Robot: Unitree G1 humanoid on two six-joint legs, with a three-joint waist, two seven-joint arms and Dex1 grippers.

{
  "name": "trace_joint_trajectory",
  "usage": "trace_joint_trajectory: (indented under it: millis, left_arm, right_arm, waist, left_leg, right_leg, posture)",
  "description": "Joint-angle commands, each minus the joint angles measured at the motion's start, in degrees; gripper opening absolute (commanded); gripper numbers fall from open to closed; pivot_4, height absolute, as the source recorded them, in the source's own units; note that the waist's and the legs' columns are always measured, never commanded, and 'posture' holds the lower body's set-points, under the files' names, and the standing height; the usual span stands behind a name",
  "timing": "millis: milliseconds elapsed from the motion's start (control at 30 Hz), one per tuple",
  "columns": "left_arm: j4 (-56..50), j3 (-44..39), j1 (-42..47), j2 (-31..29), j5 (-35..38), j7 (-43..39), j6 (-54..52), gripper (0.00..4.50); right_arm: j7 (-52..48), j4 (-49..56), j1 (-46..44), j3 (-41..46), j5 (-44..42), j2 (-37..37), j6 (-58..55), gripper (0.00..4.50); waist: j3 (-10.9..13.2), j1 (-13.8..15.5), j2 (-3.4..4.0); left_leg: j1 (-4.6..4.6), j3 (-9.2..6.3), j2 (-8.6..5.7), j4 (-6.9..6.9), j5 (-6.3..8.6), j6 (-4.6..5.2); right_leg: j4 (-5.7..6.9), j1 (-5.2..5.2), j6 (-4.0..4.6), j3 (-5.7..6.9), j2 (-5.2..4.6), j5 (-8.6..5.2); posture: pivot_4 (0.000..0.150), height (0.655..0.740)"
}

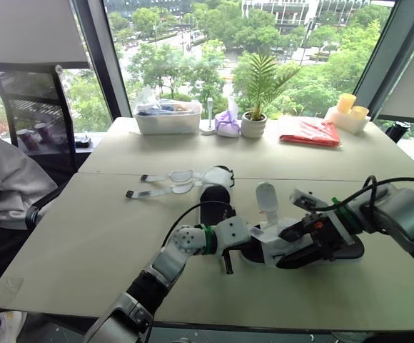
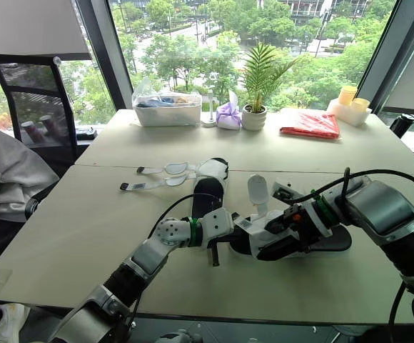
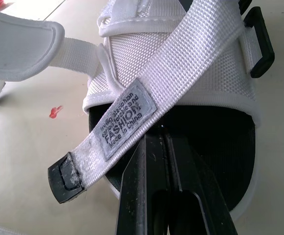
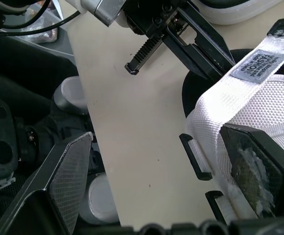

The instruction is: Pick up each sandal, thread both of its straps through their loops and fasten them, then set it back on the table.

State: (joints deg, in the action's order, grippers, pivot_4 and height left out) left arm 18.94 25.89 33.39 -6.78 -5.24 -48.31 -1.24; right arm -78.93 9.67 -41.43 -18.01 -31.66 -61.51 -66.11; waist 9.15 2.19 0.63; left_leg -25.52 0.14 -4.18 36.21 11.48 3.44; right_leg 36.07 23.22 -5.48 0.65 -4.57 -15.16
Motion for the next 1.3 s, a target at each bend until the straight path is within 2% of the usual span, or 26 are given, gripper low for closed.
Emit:
trace_joint_trajectory:
  millis: [33,367,467,567,667,733,1033,1200,1300]
  left_arm:
    - [0.8,0.6,-0.9,0.0,-0.7,0.5,-1.2,0.0]
    - [0.9,0.6,-1.1,0.0,-1.0,1.4,-1.2,0.0]
    - [0.7,0.6,-1.3,0.0,-0.9,1.7,-1.4,0.0]
    - [0.4,0.5,-1.5,0.0,-0.9,1.9,-1.6,0.0]
    - [0.2,0.5,-1.6,-0.1,-0.9,2.0,-1.8,0.0]
    - [0.0,0.5,-1.8,-0.2,-0.9,2.1,-1.9,0.0]
    - [-0.4,0.5,-1.9,-1.0,-0.6,1.3,-1.7,0.0]
    - [-0.5,0.6,-2.0,-2.1,-0.4,-0.2,-1.2,0.0]
    - [-0.6,0.7,-1.9,-2.7,-0.1,-1.3,-1.2,0.0]
  right_arm:
    - [0.9,-1.9,-3.0,0.3,-1.1,2.5,-2.6,4.48]
    - [2.7,-8.5,-7.1,-2.0,-0.5,7.9,-6.0,4.48]
    - [4.8,-10.5,-7.6,-2.1,-0.1,9.6,-7.4,3.71]
    - [7.8,-12.9,-8.1,-1.0,0.5,11.5,-8.5,2.32]
    - [10.2,-14.3,-8.2,0.0,1.0,12.5,-8.4,0.75]
    - [11.3,-14.3,-7.6,0.8,1.6,12.1,-6.9,0.01]
    - [14.3,-10.0,-2.5,12.8,-1.3,9.9,-2.8,0.01]
    - [16.4,4.2,12.2,24.2,1.7,11.4,20.2,0.01]
    - [16.0,9.0,22.3,29.1,6.5,15.0,42.1,0.01]
  waist:
    - [0.0,0.1,0.0]
    - [0.0,0.1,0.0]
    - [0.0,0.0,0.01]
    - [0.0,0.0,0.01]
    - [0.0,0.0,0.01]
    - [0.0,0.0,0.01]
    - [0.0,0.0,0.01]
    - [0.0,0.0,0.0]
    - [0.0,-0.2,-0.04]
  left_leg:
    - [0.0,0.0,0.0,-0.01,0.0,0.0]
    - [-0.04,0.01,0.0,-0.01,0.0,0.0]
    - [-0.04,0.01,0.0,-0.01,0.0,0.0]
    - [-0.04,0.0,0.0,-0.01,0.0,0.0]
    - [-0.04,0.01,0.0,-0.02,0.0,0.0]
    - [-0.04,0.01,0.0,-0.02,0.0,0.0]
    - [-0.04,0.01,0.0,-0.07,0.0,0.0]
    - [-0.02,0.01,0.0,-0.11,0.0,0.0]
    - [0.02,0.02,0.0,-0.12,0.0,-0.01]
  right_leg:
    - [0.01,0.0,0.0,0.0,0.0,0.0]
    - [0.01,0.03,-0.03,0.0,-0.01,0.02]
    - [0.02,0.03,-0.03,0.0,-0.01,0.02]
    - [0.02,0.04,-0.03,0.0,-0.01,0.02]
    - [0.02,0.05,-0.04,0.0,-0.01,0.03]
    - [0.02,0.05,-0.04,0.0,-0.01,0.04]
    - [0.01,0.07,-0.06,0.0,0.0,0.05]
    - [0.03,0.06,-0.09,0.01,0.0,0.06]
    - [0.02,0.02,-0.12,0.02,0.01,0.07]
  posture:
    - [0.15,0.7388]
    - [0.15,0.7388]
    - [0.15,0.7388]
    - [0.15,0.7388]
    - [0.15,0.7388]
    - [0.15,0.7388]
    - [0.15,0.7388]
    - [0.15,0.7388]
    - [0.15,0.7388]
